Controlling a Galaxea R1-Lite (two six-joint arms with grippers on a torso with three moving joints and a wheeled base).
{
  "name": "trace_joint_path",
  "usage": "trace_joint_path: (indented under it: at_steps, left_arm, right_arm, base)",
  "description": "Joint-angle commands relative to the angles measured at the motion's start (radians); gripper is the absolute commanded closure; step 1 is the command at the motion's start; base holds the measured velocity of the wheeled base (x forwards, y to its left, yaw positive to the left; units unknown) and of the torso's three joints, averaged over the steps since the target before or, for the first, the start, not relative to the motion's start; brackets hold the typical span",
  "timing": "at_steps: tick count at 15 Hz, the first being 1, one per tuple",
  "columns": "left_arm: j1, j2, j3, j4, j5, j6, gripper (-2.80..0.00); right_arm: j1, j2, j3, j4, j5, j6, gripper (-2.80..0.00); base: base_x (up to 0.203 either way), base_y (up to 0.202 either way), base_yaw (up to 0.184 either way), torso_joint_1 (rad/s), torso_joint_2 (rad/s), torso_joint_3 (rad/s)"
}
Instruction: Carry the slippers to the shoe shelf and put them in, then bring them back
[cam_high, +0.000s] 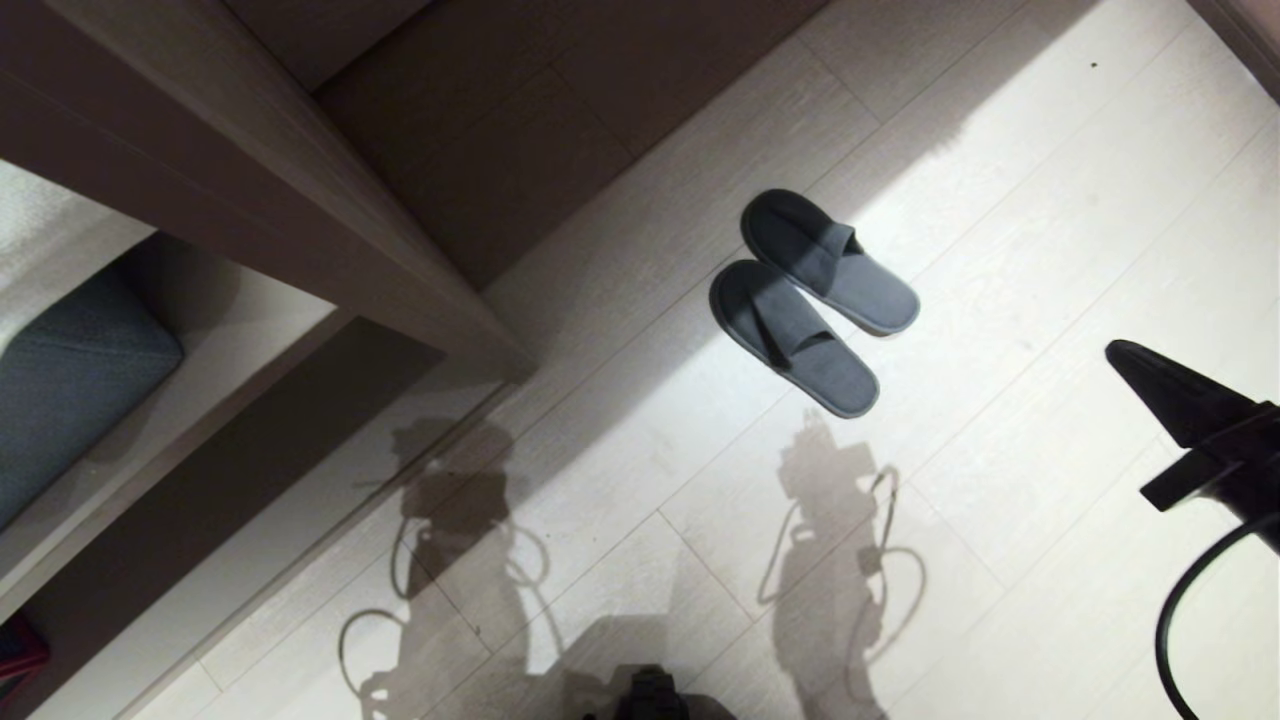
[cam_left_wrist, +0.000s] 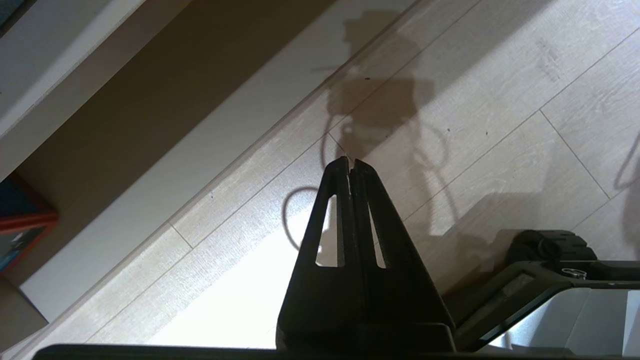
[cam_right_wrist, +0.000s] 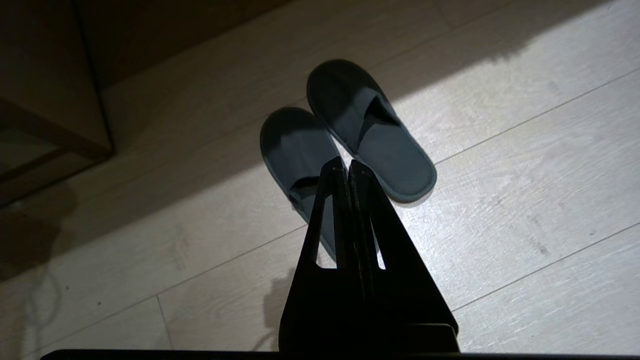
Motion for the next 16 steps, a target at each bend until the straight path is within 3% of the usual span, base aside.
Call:
trace_joint_path:
  at_steps: [1, 3, 9, 13, 14, 16]
  left_arm:
    - [0.0, 0.001, 0.0, -0.001, 0.0, -0.002, 0.0]
    - [0.0, 0.001, 0.0, -0.001, 0.0, -0.002, 0.0]
    - [0.0, 0.001, 0.0, 0.0, 0.0, -0.003, 0.0]
    - [0.0, 0.001, 0.0, 0.0, 0.0, -0.005, 0.0]
    - [0.0, 0.001, 0.0, 0.0, 0.0, -0.005, 0.0]
    - [0.0, 0.001, 0.0, 0.0, 0.0, -0.005, 0.0]
  right_arm:
    - [0.001, -0.293, 0.044, 0.098, 0.001, -0.002, 0.0]
    - [0.002, -0.487, 0.054, 0.265, 0.0, -0.003, 0.0]
    - [0.005, -1.087, 0.039, 0.97, 0.021, 0.011, 0.0]
    - [0.023, -1.291, 0.122, 1.157, 0.064, 0.013, 0.0]
    - [0.024, -1.299, 0.168, 1.182, 0.03, -0.008, 0.0]
    - [0.025, -1.293, 0.187, 1.265, -0.123, -0.053, 0.0]
  base:
    - [0.0, 0.0, 0.0, 0.0, 0.0, 0.0]
    - [0.0, 0.0, 0.0, 0.0, 0.0, 0.0]
    - [0.0, 0.0, 0.0, 0.0, 0.0, 0.0]
    - [0.0, 0.0, 0.0, 0.0, 0.0, 0.0]
    - [0.0, 0.0, 0.0, 0.0, 0.0, 0.0]
    - [0.0, 0.0, 0.0, 0.0, 0.0, 0.0]
